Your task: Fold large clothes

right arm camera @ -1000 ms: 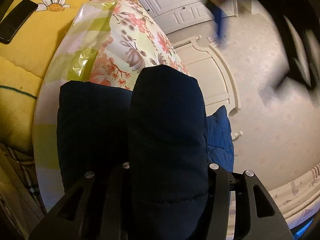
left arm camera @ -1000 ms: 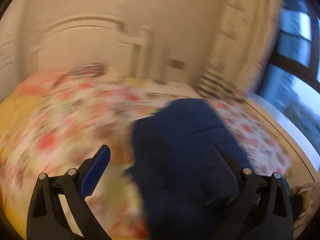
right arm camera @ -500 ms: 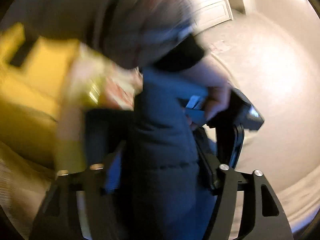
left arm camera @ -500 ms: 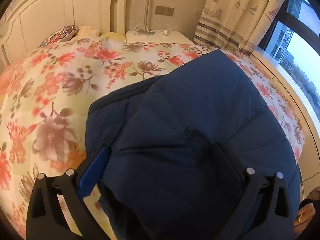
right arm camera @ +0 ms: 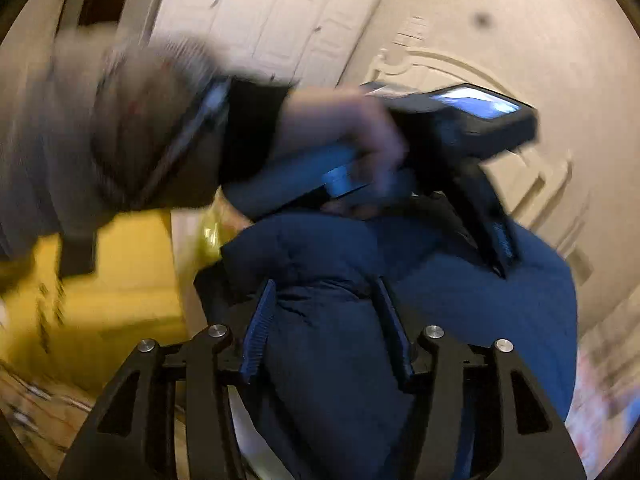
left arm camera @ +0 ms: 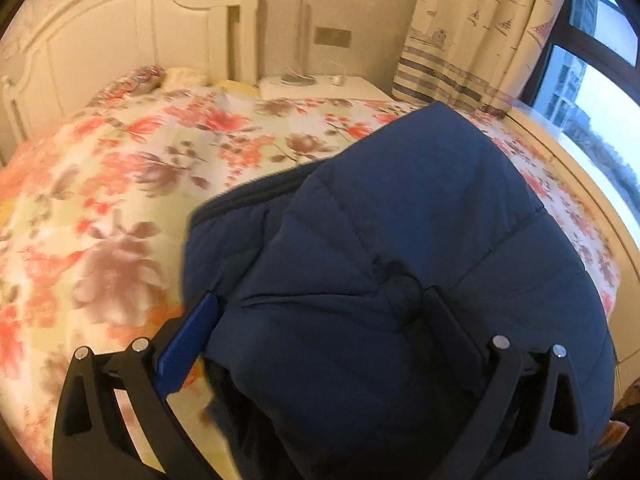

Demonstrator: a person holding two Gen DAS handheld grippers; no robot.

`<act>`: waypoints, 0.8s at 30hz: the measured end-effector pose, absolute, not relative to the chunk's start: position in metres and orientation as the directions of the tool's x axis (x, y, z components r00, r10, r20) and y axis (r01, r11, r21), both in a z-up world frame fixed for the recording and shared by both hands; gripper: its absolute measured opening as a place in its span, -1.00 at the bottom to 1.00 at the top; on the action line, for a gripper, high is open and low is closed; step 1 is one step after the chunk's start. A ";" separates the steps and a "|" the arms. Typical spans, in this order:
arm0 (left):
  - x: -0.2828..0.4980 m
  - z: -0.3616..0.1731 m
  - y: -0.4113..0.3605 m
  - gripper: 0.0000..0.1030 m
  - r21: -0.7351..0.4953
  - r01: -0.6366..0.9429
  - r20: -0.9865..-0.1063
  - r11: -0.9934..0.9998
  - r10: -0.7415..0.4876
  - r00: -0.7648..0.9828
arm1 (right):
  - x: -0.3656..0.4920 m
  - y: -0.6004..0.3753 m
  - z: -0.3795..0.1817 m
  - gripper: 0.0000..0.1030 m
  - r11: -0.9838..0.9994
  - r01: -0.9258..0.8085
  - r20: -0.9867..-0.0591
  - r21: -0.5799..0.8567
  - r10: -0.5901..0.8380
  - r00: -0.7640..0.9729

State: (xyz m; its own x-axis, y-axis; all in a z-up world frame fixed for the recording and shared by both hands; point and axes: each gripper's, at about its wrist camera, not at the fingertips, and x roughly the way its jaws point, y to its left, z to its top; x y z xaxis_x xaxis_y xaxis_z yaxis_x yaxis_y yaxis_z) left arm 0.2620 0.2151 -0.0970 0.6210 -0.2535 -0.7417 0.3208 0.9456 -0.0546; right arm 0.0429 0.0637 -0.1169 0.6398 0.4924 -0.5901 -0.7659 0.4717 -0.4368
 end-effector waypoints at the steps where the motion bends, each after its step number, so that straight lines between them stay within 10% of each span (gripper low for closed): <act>1: 0.253 -0.088 0.214 0.96 0.013 0.276 -0.731 0.961 -0.179 0.659 | 0.041 0.065 -0.116 0.02 0.453 -0.771 -0.599 -0.448 0.487 0.635; 15: 0.143 -0.105 0.220 0.96 0.064 0.073 -0.642 0.995 -0.015 0.766 | 0.047 -0.004 -0.055 -0.02 0.323 -0.925 -0.630 -0.202 0.680 0.375; 24: 0.135 -0.112 0.218 0.96 0.073 0.018 -0.610 0.997 0.030 0.792 | 0.218 -0.102 0.005 -0.28 0.822 -0.568 -0.452 0.049 0.525 0.721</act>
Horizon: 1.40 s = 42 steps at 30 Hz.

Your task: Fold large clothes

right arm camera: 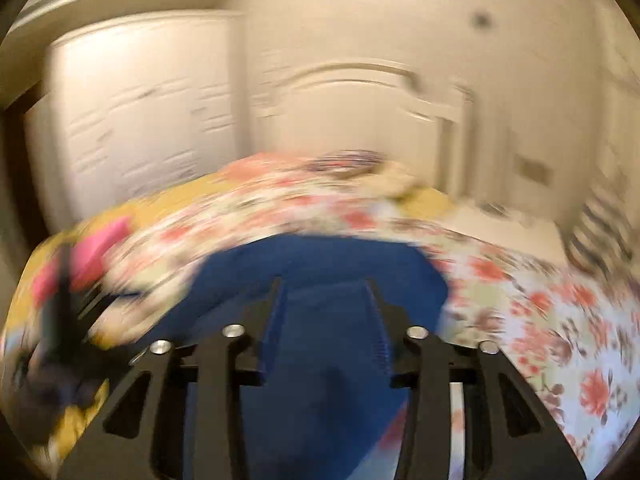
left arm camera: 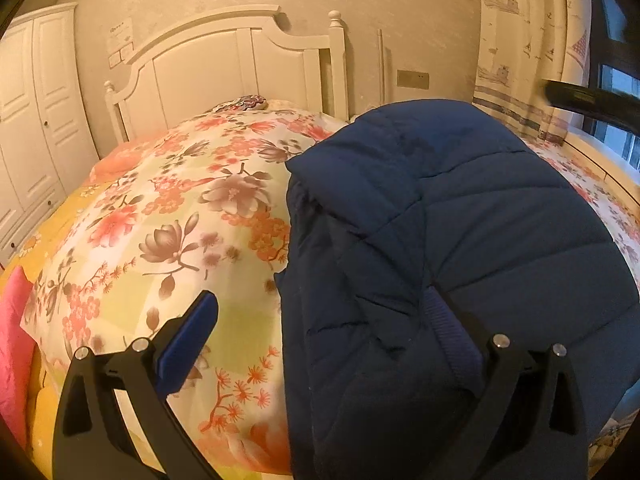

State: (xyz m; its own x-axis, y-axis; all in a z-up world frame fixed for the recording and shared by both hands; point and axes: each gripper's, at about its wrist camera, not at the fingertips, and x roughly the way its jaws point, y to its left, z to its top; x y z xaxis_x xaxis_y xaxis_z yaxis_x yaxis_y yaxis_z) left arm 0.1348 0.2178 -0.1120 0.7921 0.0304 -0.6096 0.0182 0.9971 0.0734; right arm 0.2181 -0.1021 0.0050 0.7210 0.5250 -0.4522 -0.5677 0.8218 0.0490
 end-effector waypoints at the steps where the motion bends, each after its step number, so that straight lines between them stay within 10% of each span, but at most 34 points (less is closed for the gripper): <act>1: 0.135 -0.112 0.218 0.96 0.071 0.019 -0.610 0.997 0.029 0.792 | 0.243 -0.105 0.002 -0.30 0.846 -0.526 -0.462 0.087 0.502 0.731; 6: 0.135 -0.113 0.219 0.96 0.080 0.009 -0.619 0.997 0.042 0.785 | 0.344 -0.078 -0.053 -0.44 0.845 -0.494 -0.658 0.204 0.492 0.569; 11: 0.134 -0.096 0.216 0.96 0.166 0.021 -0.652 0.986 0.094 0.752 | 0.337 -0.015 -0.069 -0.44 0.801 -0.575 -0.776 -0.167 0.253 0.578; 19: 0.157 0.003 0.193 0.95 0.175 0.096 -0.518 0.980 0.008 0.855 | 0.335 -0.015 -0.075 -0.43 0.814 -0.558 -0.775 -0.162 0.245 0.583; 24: 0.242 -0.074 0.174 0.96 0.259 0.160 -0.727 0.953 0.083 0.682 | 0.339 -0.025 -0.078 -0.43 0.822 -0.555 -0.773 -0.125 0.270 0.574; 27: 0.247 -0.100 0.198 0.96 0.101 0.164 -0.782 0.981 -0.024 0.623 | 0.342 -0.028 -0.078 -0.43 0.825 -0.557 -0.776 -0.095 0.289 0.560; 37: 0.228 -0.109 0.214 0.96 0.031 0.106 -0.741 0.994 -0.048 0.670 | 0.322 0.001 -0.026 -0.43 0.769 -0.639 -0.732 -0.004 0.433 0.526; 42: 0.231 -0.112 0.216 0.96 0.019 0.076 -0.729 0.997 -0.038 0.683 | 0.322 0.047 -0.080 -0.43 0.692 -0.701 -0.847 -0.172 0.259 0.465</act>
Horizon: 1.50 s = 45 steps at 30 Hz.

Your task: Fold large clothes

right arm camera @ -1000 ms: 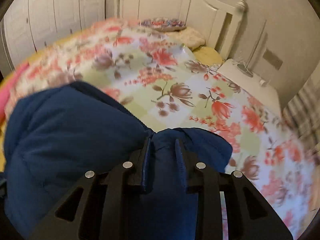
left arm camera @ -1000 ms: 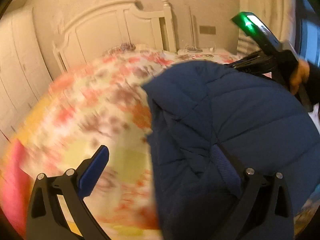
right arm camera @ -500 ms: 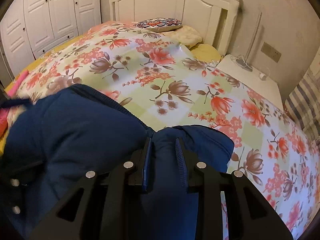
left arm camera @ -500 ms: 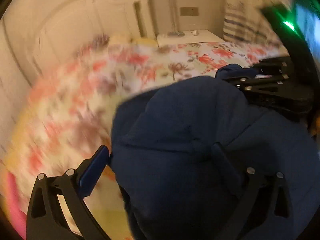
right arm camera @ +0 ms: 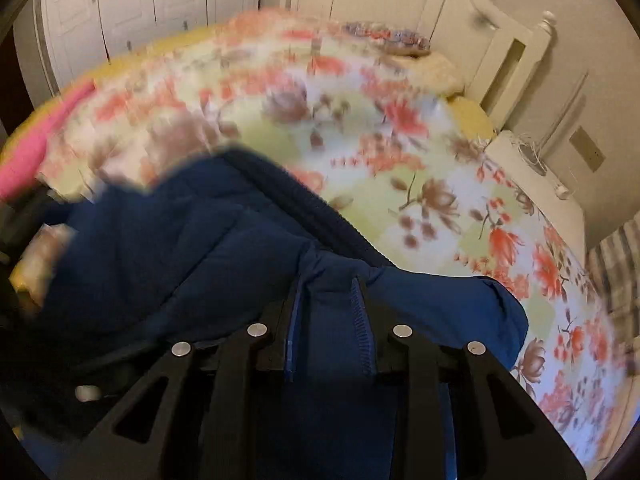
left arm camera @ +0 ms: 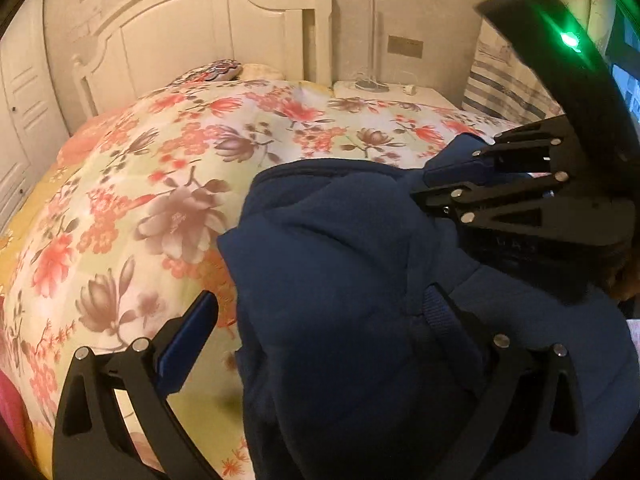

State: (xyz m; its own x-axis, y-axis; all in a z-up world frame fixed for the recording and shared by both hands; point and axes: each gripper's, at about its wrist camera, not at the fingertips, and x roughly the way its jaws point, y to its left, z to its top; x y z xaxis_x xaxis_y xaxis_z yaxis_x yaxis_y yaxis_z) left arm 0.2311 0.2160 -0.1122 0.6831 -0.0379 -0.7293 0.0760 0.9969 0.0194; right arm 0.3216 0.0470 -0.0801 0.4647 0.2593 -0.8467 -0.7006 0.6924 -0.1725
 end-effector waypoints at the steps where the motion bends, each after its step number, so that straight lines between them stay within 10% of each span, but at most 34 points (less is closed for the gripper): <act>1: 0.231 -0.113 0.217 0.96 0.006 0.079 -0.731 0.997 -0.049 0.681 | 0.324 0.047 -0.079 -0.43 0.695 -0.701 -0.854 -0.160 0.258 0.451; 18: 0.233 -0.115 0.221 0.96 -0.020 0.080 -0.731 0.997 -0.069 0.679 | 0.346 0.018 -0.053 -0.43 0.760 -0.641 -0.826 -0.109 0.289 0.484; 22: 0.233 -0.115 0.222 0.96 -0.025 0.081 -0.731 0.996 -0.074 0.678 | 0.377 -0.036 -0.053 -0.44 0.871 -0.478 -0.778 0.116 0.378 0.502; 29: 0.233 -0.117 0.224 0.96 -0.043 0.081 -0.731 0.996 -0.086 0.677 | 0.365 -0.004 -0.062 -0.43 0.855 -0.508 -0.794 -0.107 0.234 0.561; 34: 0.234 -0.117 0.224 0.96 -0.045 0.081 -0.730 0.996 -0.089 0.677 | 0.344 -0.038 -0.014 -0.43 0.903 -0.429 -0.647 -0.012 0.320 0.692; 38: 0.235 -0.118 0.224 0.96 -0.048 0.073 -0.731 0.996 -0.085 0.677 | 0.371 -0.042 -0.070 -0.42 0.908 -0.418 -0.801 -0.026 0.231 0.552; 45: 0.222 -0.106 0.225 0.96 -0.020 0.054 -0.718 0.998 -0.052 0.694 | 0.365 -0.035 -0.052 -0.43 0.906 -0.421 -0.797 -0.045 0.221 0.562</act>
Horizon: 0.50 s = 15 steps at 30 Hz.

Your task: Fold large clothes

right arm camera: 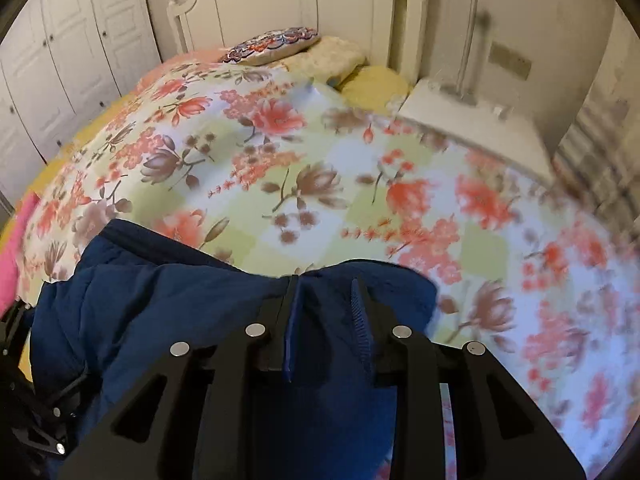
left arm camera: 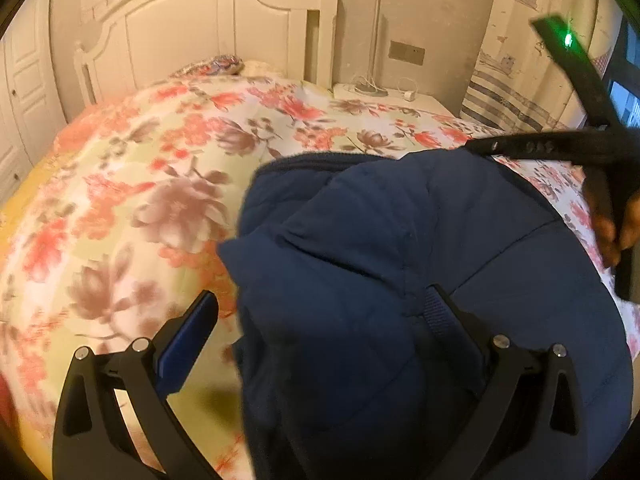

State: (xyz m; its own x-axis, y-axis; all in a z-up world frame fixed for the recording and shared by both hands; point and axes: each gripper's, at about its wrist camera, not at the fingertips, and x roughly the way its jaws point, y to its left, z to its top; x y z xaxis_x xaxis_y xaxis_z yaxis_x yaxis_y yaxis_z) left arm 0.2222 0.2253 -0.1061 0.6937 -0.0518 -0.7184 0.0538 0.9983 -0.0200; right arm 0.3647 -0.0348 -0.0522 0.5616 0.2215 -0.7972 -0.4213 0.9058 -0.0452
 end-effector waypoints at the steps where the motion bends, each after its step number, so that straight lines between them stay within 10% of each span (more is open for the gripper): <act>1: 0.215 -0.101 0.227 0.96 -0.011 0.034 -0.709 0.999 -0.031 0.704 | 0.353 -0.028 -0.040 -0.43 0.890 -0.455 -0.783 -0.042 0.253 0.567; 9: 0.144 -0.090 0.243 0.96 -0.021 0.010 -0.683 1.000 -0.022 0.730 | 0.282 0.049 -0.019 -0.31 0.701 -0.710 -0.763 -0.068 0.422 0.490; 15: 0.120 -0.121 0.254 0.96 -0.108 -0.029 -0.689 0.994 -0.054 0.723 | 0.256 0.112 -0.080 -0.32 0.554 -0.756 -0.835 -0.347 0.185 0.519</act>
State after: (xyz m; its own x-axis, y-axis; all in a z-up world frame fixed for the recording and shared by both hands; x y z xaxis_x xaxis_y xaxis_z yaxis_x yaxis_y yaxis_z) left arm 0.1196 0.2543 -0.1212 0.7225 -0.0536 -0.6893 -0.0291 0.9937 -0.1078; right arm 0.2561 0.1123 -0.0798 0.5187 0.1854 -0.8346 -0.7564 0.5545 -0.3470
